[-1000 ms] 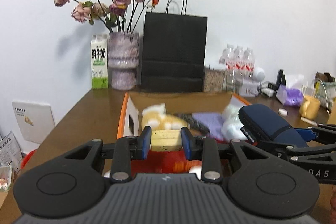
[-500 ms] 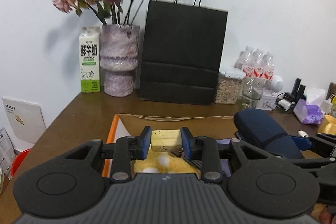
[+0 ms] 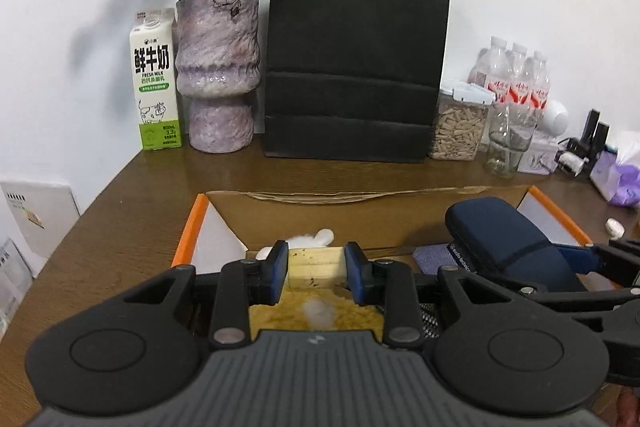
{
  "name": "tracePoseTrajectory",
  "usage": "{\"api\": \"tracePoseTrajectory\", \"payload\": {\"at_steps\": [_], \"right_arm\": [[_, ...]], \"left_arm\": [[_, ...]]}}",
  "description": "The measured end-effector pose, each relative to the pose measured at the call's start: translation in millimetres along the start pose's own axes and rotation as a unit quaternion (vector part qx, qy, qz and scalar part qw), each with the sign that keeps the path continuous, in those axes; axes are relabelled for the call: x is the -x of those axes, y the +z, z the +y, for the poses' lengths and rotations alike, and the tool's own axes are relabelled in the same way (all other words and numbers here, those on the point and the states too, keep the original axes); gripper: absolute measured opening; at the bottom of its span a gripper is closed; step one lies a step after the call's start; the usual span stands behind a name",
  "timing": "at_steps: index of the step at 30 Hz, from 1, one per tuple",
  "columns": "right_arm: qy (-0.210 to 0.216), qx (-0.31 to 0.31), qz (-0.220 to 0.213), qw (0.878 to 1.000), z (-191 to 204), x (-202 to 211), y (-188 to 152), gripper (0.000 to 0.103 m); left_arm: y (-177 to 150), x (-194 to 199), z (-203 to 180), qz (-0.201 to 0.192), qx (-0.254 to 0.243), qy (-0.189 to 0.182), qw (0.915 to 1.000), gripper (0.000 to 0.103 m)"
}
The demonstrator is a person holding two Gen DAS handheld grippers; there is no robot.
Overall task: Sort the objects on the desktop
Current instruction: 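Lower the yellow block and navy case into the box and open both tools, then grasp the white bottle cap with the left tool while the right tool grasps the small orange item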
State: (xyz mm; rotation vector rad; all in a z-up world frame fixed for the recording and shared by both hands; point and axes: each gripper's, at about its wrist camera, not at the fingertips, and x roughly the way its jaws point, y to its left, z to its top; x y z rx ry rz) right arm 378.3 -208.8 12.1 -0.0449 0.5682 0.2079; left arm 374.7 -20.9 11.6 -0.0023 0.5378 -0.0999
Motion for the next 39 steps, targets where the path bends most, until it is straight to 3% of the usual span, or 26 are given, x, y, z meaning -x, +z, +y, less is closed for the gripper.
{"api": "tracePoseTrajectory", "payload": {"at_steps": [3,5,7,9,12,19,26,32,39], "right_arm": [[0.005,-0.001,0.007,1.000,2,0,-2,0.066],[0.007,-0.004,0.007,1.000,2,2,-2,0.068],[0.007,-0.004,0.001,1.000,2,7,-1,0.087],[0.000,-0.002,-0.008,1.000,2,13,1,0.096],[-0.001,-0.004,-0.009,1.000,2,17,4,0.102],[0.005,-0.002,-0.011,1.000,3,24,7,0.103],[0.012,0.002,-0.029,1.000,6,40,13,0.103],[0.026,0.004,-0.073,0.997,4,88,20,0.103],[0.012,0.032,-0.103,0.994,-12,150,12,0.103]], "left_arm": [[0,2,-5,-0.004,-0.010,0.010,0.9999,0.034],[1,4,-9,-0.003,-0.022,0.011,0.9997,0.070],[2,10,-13,-0.016,-0.032,0.019,0.9992,0.090],[3,16,-16,-0.034,-0.040,0.031,0.9981,0.102],[5,19,-15,-0.041,-0.035,0.040,0.9977,0.103],[7,22,-12,-0.039,-0.023,0.039,0.9982,0.103],[13,44,-10,-0.064,-0.019,0.033,0.9972,0.103],[17,87,4,-0.097,0.003,0.025,0.9950,0.103],[3,133,29,-0.118,-0.007,0.057,0.9913,0.103]]}}
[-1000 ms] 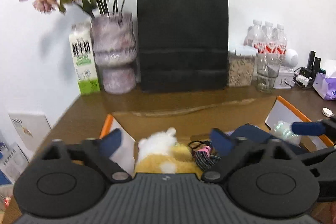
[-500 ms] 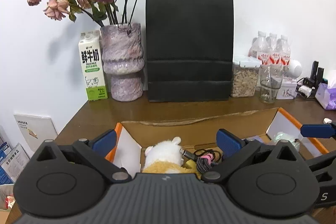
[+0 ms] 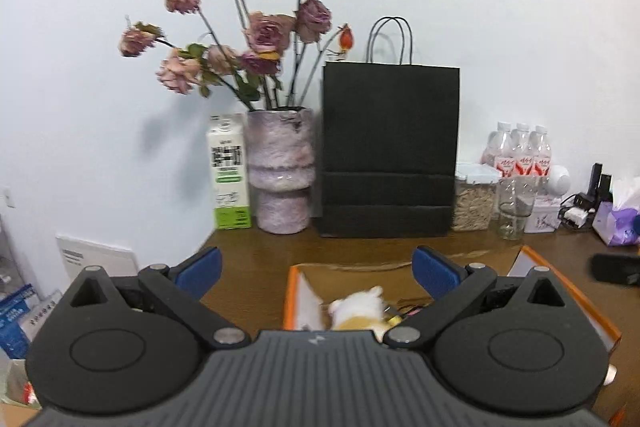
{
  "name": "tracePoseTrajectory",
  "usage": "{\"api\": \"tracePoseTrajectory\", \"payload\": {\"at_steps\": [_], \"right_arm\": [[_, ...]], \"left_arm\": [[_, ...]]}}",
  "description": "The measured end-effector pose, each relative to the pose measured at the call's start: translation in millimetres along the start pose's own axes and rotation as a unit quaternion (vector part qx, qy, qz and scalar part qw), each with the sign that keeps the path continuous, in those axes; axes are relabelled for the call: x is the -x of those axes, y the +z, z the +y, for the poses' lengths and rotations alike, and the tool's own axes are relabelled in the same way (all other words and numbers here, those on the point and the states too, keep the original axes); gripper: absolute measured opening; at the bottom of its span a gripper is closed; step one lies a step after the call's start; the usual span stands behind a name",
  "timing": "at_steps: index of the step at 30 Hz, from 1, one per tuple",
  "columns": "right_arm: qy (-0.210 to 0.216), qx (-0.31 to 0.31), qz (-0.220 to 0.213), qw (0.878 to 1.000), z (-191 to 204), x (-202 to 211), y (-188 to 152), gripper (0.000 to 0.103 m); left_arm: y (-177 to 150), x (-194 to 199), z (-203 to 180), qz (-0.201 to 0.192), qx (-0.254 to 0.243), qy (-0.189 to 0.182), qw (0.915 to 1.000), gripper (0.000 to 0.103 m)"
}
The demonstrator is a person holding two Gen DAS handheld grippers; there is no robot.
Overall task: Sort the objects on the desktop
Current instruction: 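Grasp the white bottle cap with the left tool while the right tool grasps the small orange item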
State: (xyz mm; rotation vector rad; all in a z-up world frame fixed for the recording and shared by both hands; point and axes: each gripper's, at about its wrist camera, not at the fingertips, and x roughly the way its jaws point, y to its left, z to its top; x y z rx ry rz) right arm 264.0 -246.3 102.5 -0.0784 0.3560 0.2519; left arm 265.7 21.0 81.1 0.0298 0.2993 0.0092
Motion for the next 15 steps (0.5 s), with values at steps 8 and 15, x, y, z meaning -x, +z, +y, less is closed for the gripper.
{"api": "tracePoseTrajectory", "payload": {"at_steps": [8,15], "right_arm": [[-0.024,0.021,0.066,0.997,-16,32,-56,0.103],[-0.040,-0.017,0.142,0.989,-34,38,-121,0.102]], "left_arm": [[-44,24,34,0.054,-0.014,0.025,0.9981,0.103],[-92,33,53,0.115,0.003,0.026,0.9930,0.103]]}}
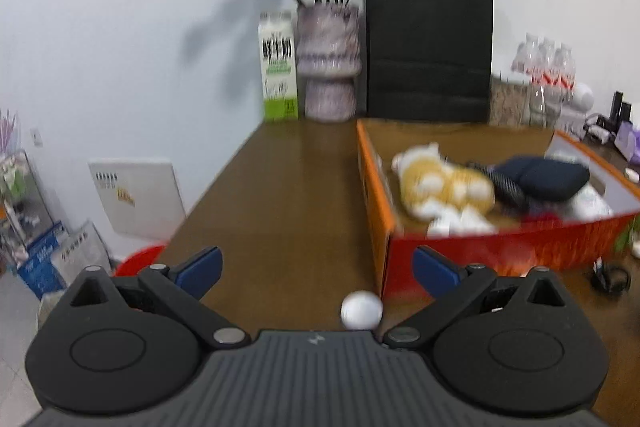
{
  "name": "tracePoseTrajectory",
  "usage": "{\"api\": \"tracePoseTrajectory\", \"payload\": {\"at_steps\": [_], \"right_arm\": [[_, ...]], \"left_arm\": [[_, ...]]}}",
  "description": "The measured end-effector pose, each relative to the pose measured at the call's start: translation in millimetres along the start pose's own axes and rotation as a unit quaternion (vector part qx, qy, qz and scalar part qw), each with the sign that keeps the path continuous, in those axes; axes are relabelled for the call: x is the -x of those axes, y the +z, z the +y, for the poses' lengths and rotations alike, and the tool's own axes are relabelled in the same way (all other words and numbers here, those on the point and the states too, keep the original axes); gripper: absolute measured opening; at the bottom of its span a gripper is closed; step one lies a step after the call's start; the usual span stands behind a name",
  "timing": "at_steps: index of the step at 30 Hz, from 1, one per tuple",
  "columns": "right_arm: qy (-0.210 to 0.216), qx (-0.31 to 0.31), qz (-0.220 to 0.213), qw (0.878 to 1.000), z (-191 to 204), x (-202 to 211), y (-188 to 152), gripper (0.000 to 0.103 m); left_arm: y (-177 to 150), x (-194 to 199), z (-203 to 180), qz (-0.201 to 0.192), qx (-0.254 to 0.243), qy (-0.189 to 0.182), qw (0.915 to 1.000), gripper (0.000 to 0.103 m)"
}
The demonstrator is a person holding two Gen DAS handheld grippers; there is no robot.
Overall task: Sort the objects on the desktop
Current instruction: 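Grasp the white bottle cap with the left tool while the right tool grasps the small orange item, then carry the white cap and orange item into the box and open both tools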
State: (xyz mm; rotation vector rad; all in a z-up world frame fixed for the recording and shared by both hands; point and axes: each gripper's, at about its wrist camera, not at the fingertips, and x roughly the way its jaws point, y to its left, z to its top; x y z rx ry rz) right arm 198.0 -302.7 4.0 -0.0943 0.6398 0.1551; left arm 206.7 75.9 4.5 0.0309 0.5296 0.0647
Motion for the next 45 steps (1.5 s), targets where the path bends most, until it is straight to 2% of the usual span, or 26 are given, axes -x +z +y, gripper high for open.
{"api": "tracePoseTrajectory", "payload": {"at_steps": [2,4,8,10,14,16,24,27,29,34,36,37,38,40,45], "right_arm": [[0.001,-0.011,0.014,1.000,-4,-5,-15,0.101],[0.004,-0.020,0.023,1.000,-7,-7,-26,0.095],[0.013,-0.029,0.027,0.999,-10,-12,-34,0.087],[0.014,-0.021,0.025,0.999,-10,-15,-35,0.075],[0.024,-0.015,0.016,0.999,-9,-17,-34,0.059],[0.028,-0.016,0.014,0.999,-9,-18,-32,0.040],[0.033,-0.026,0.009,0.999,-9,-16,-31,0.040],[0.033,-0.031,0.008,0.999,-10,-18,-30,0.040],[0.032,-0.032,0.008,0.999,-9,-20,-29,0.040],[0.032,-0.035,0.007,0.999,-8,-23,-26,0.040],[0.031,-0.036,0.006,0.999,-8,-24,-25,0.040],[0.030,-0.038,0.005,0.999,-8,-24,-25,0.040],[0.030,-0.040,0.004,0.999,-8,-25,-24,0.040],[0.029,-0.042,0.004,0.999,-8,-26,-23,0.040],[0.031,-0.039,0.003,0.999,-5,-26,-22,0.040]], "left_arm": [[-10,0,4,0.012,0.006,-0.005,0.9999,0.103],[-18,2,7,0.019,0.012,-0.009,0.9997,0.103],[-29,3,11,0.029,0.019,-0.017,0.9993,0.103],[-31,1,11,0.033,0.019,-0.019,0.9991,0.103],[-34,-2,9,0.037,0.018,-0.026,0.9988,0.103],[-35,-4,7,0.039,0.014,-0.027,0.9988,0.103],[-33,-22,-5,0.047,0.001,-0.031,0.9984,0.101],[-31,-30,-9,0.054,-0.005,-0.030,0.9981,0.091],[-30,-36,-9,0.063,-0.003,-0.027,0.9977,0.080],[-26,-48,-10,0.068,0.001,-0.029,0.9972,0.072],[-25,-50,-13,0.068,-0.004,-0.035,0.9971,0.065],[-25,-50,-14,0.065,-0.007,-0.038,0.9971,0.057],[-24,-50,-14,0.063,-0.010,-0.043,0.9971,0.043],[-23,-49,-15,0.061,-0.012,-0.054,0.9966,0.030],[-24,-46,-12,0.059,-0.005,-0.057,0.9966,0.029]]}}
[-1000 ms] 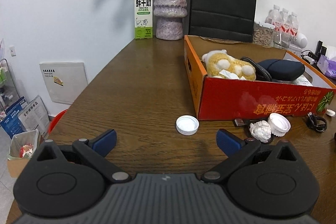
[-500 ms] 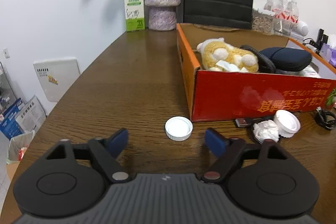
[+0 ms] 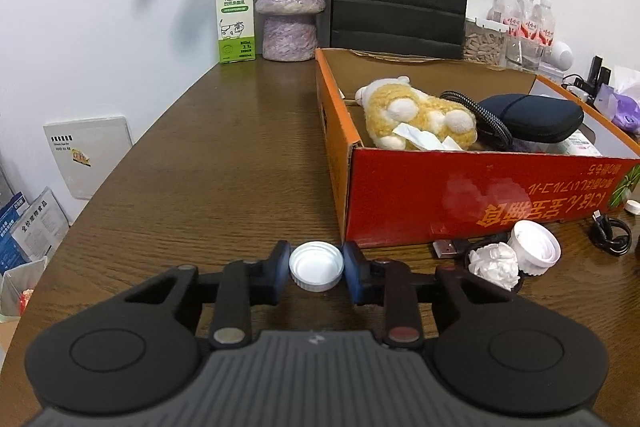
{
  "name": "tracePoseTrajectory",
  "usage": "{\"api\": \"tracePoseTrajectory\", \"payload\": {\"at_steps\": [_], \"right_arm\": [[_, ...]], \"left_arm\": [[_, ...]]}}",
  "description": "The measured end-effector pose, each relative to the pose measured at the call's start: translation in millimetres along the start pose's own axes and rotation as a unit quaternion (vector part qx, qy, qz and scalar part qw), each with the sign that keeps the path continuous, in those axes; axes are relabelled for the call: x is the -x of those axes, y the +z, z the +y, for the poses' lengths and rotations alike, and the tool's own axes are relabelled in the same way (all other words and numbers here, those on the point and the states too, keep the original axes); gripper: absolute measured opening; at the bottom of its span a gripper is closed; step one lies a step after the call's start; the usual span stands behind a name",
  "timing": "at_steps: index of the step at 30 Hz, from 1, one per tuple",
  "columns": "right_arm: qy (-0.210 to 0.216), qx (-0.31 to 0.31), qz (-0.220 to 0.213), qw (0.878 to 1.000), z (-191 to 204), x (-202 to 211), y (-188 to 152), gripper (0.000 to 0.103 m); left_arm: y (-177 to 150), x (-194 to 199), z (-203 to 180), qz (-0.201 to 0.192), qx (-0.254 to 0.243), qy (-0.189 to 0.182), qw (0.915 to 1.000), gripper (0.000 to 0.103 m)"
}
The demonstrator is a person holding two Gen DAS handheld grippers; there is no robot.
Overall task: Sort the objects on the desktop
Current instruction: 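Carry the white cap and orange item into the box and open both tools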
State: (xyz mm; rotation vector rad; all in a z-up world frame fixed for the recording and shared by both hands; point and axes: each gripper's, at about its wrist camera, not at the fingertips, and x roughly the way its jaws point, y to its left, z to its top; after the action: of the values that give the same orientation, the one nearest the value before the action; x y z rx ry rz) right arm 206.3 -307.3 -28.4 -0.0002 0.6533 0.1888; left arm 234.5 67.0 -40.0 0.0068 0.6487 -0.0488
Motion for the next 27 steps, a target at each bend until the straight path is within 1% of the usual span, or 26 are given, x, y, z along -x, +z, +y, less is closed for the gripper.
{"api": "tracePoseTrajectory", "payload": {"at_steps": [7,13,17,20,24,27], "right_arm": [[0.002,0.002,-0.012,1.000,3,6,5,0.040],[0.005,0.009,-0.043,0.999,7,22,19,0.040],[0.015,0.022,-0.073,0.997,15,34,38,0.040],[0.029,0.030,-0.094,0.995,26,37,56,0.040],[0.051,0.042,-0.111,0.992,47,33,77,0.040],[0.074,0.043,-0.114,0.990,66,21,91,0.040]], "left_arm": [[2,22,4,-0.029,0.008,0.013,0.9995,0.029],[22,55,5,-0.086,0.009,0.016,0.9961,0.029],[40,72,-7,-0.124,0.000,0.001,0.9923,0.029],[53,77,-20,-0.142,-0.005,-0.015,0.9897,0.029],[65,76,-40,-0.159,-0.009,-0.040,0.9865,0.029],[74,65,-55,-0.159,-0.011,-0.053,0.9857,0.029]]}}
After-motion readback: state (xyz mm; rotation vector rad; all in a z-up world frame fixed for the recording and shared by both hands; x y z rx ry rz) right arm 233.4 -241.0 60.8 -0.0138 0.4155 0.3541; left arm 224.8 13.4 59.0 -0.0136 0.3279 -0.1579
